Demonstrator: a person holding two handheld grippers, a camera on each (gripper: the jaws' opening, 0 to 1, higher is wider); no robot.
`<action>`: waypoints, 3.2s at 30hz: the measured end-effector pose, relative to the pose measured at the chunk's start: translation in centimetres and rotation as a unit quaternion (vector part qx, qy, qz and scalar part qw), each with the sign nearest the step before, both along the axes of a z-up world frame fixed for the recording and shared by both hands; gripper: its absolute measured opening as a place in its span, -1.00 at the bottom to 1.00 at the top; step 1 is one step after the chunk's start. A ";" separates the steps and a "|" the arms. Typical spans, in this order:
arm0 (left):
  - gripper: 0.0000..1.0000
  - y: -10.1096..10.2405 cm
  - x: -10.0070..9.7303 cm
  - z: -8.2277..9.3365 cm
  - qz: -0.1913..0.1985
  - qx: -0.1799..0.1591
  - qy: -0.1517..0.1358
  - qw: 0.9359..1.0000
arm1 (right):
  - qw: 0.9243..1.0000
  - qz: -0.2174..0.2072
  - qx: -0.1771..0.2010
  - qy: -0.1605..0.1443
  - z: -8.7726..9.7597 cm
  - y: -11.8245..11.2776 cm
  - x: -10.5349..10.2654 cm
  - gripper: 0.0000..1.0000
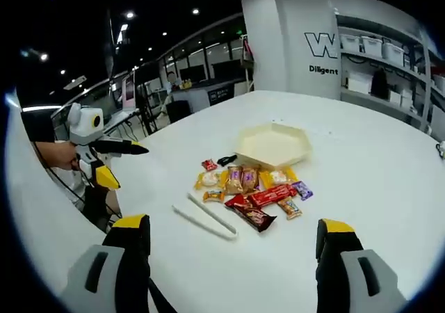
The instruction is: Place the target food into the container with the food tongs after gripping and lifting it, then release it inside without dropping or visibly crushing the food.
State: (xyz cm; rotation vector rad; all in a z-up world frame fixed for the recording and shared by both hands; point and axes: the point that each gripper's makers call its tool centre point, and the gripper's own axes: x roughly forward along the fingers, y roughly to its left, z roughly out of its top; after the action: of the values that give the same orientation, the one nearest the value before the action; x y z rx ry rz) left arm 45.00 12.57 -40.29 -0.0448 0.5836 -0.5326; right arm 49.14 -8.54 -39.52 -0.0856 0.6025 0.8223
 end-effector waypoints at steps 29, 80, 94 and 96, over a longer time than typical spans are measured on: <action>0.93 0.1 -0.4 -0.1 0.004 0.003 -0.002 1.000 | 1.000 -0.007 0.007 0.001 0.0 -0.4 -0.2 0.98; 0.87 0.6 -1.0 -0.4 0.000 -0.012 -0.012 1.000 | 1.000 0.007 -0.009 0.002 0.1 1.2 -1.3 0.98; 0.84 0.4 -1.3 -0.8 -0.005 -0.009 -0.007 1.000 | 1.000 -0.009 0.010 0.006 0.1 0.7 -1.0 0.98; 0.83 0.3 -1.3 -0.8 -0.007 -0.009 -0.007 1.000 | 1.000 -0.009 0.011 0.008 0.0 0.8 -1.1 0.98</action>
State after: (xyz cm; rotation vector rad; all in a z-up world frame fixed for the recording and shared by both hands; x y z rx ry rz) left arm 43.72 12.86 -41.05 -0.0538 0.5659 -0.5504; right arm 48.01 -7.78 -39.51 -0.0531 0.6090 0.8123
